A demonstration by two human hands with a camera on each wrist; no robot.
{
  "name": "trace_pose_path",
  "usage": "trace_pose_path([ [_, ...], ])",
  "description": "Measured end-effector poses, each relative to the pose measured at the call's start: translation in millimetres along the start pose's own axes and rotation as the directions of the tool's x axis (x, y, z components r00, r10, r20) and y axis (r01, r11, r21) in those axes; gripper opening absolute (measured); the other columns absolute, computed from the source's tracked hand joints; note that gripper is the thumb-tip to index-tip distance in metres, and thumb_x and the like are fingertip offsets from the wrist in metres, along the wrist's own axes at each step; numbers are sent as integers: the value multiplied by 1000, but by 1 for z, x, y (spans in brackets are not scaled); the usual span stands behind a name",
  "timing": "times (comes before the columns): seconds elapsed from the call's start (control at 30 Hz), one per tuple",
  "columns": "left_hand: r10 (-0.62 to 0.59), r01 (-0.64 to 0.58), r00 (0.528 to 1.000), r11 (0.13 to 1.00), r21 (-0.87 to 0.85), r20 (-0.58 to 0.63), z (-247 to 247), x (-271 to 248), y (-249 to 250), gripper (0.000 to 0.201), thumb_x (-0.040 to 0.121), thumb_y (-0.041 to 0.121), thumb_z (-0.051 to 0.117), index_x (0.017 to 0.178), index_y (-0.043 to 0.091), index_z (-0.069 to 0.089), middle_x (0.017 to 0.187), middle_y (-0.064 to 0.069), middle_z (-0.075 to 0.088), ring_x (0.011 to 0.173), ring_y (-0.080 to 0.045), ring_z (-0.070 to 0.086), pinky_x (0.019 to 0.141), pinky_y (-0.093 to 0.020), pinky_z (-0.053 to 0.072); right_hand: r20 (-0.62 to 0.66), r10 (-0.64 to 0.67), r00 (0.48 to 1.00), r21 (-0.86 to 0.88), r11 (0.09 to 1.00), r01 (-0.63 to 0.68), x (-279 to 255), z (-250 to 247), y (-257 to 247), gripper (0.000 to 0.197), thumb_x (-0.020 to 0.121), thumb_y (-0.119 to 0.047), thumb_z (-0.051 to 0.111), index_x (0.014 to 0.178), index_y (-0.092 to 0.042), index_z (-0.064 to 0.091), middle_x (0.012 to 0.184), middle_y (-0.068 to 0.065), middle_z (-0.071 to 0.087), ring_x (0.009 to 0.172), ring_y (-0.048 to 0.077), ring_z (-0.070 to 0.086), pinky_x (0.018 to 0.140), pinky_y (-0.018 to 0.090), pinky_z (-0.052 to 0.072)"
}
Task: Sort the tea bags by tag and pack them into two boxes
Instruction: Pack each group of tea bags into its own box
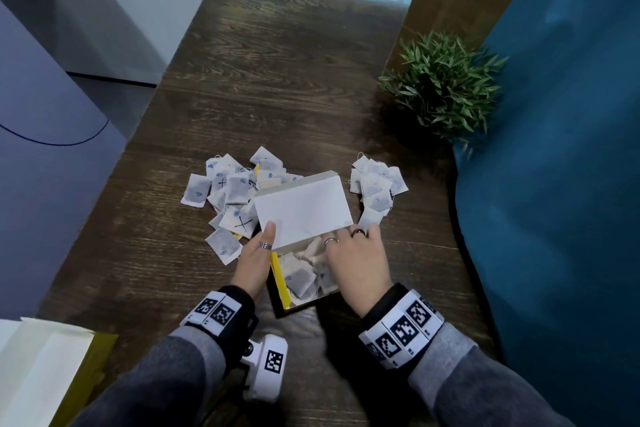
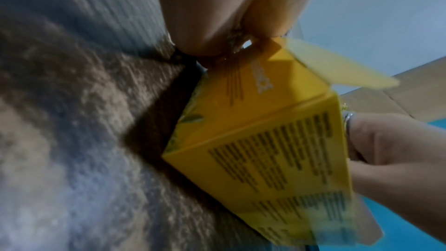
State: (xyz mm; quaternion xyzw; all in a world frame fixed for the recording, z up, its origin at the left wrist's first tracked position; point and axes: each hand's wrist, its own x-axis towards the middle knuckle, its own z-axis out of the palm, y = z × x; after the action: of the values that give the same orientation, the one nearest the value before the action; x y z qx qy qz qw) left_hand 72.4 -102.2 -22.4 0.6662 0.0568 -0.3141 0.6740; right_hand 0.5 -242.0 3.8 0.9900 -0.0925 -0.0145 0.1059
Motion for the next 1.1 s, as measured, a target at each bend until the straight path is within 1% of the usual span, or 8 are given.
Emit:
trace_pose_path([
  [0.2,12,-12,1000,1000,-22,16,1,-1,1,29,96,42,36,98,27,62,106,6,67,102,-11,62,95,-30,44,15,-2,1000,52,999,1,-1,-7,12,14,58,-21,80,61,-21,66,63,-1,60,63,22,58,68,35,28],
  [0.37,3,-3,1000,1000,-30,1,0,0,-1,30,95,42,38,97,25,63,105,2,69,102,-16,64,93,-33,47,-2,-51,999,575,817,43,16,-28,41,16,90,-25,53,92,-24,69,95,-10,68,82,12,59,81,33,39],
  [0.47,-2,2,1000,1000,-10,-15,2,2,-1,30,96,41,38,98,24,63,106,-2,68,103,-20,64,95,-34,46,59,-296,953,388,887,251,14,-22,28,21,91,-25,49,89,-22,69,96,-6,71,83,18,65,81,36,47],
  [0.57,-12,12,1000,1000,-15,-15,1,2,0,29,96,41,39,98,24,63,111,-6,68,106,-22,63,99,-38,46,224,-342,913,187,934,304,0,-1,12,16,73,-23,53,72,-26,69,74,-8,66,60,14,64,67,27,49],
  [0.7,5,-5,1000,1000,-7,15,1,1,0,31,96,41,37,98,25,63,109,-1,68,100,-12,65,91,-27,49,202,-413,888,193,906,377,-8,-8,6,9,74,-24,60,70,-22,68,79,-7,70,71,16,66,64,27,48],
  [0.87,24,-22,999,999,-45,38,1,-1,0,32,98,37,35,107,20,60,102,9,66,80,10,65,65,-4,47,117,-37,992,693,719,-55,22,-40,46,41,87,-50,40,88,-18,65,88,1,70,80,20,65,71,35,52],
  [0.97,15,-14,999,999,-46,31,1,-1,1,32,97,38,36,109,21,59,103,8,67,87,5,65,71,-7,49,80,345,935,828,499,-255,57,-16,96,17,85,-34,58,92,-20,64,97,6,68,84,17,62,81,33,51],
  [1.1,14,-13,1000,1000,-21,18,0,-2,2,32,96,41,36,107,24,61,109,6,66,101,-5,61,87,-20,46,422,327,846,705,468,-533,92,40,136,96,63,-44,81,142,-26,28,139,17,37,130,30,37,111,45,30],
])
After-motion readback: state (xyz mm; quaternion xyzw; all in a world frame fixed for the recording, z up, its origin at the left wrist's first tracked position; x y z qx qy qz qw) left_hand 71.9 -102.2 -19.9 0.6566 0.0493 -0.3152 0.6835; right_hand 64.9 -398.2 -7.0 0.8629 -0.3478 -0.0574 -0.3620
